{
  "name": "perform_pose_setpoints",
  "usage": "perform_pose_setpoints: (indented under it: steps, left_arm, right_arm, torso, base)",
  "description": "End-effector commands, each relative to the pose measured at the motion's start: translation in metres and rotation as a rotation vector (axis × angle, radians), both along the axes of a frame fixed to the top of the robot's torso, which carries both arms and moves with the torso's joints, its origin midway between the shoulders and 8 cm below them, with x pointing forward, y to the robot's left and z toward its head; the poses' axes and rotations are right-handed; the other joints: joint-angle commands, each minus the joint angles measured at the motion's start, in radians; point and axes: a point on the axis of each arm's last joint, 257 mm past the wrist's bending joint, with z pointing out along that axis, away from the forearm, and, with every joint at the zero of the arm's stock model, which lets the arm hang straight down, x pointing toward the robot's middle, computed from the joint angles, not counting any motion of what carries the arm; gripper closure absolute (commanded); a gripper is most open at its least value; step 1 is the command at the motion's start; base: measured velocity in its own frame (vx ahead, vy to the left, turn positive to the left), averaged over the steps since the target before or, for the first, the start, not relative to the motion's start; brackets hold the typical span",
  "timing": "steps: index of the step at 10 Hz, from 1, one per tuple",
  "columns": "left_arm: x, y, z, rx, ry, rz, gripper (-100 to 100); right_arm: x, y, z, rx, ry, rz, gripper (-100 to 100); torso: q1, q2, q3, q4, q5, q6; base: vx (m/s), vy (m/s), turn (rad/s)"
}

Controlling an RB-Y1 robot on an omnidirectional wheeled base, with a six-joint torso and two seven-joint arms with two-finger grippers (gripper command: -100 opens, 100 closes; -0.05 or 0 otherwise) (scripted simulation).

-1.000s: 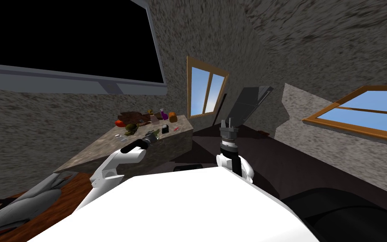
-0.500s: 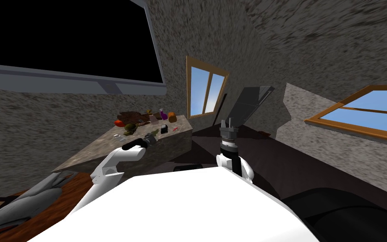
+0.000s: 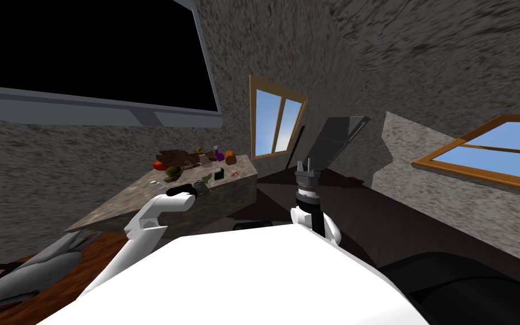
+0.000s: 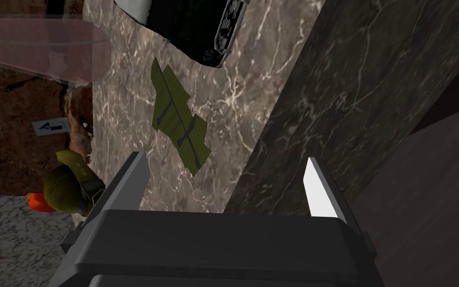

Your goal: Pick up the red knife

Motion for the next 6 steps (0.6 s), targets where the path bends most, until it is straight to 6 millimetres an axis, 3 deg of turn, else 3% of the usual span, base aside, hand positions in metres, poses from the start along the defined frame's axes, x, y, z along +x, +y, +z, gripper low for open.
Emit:
perform_pose_setpoints:
  steps: [1,6]
  left_arm:
    - [-0.004,0.002,-0.006,-0.006,0.029,0.011,-100]
    - [-0.013,0.014,-0.021,-0.067,0.141,0.083,-100]
  right_arm:
    - [0.0,0.0,0.0,0.0,0.0,0.0,0]
    - [0.0,0.0,0.0,0.0,0.0,0.0,0]
  torso:
    - [0.0,0.0,0.0,0.0,0.0,0.0]
    - [0.001,0.0,0.0,0.0,0.0,0.0]
  base:
    - [0.007,-0.025,0.003]
    - [0.017,-0.04,0.005]
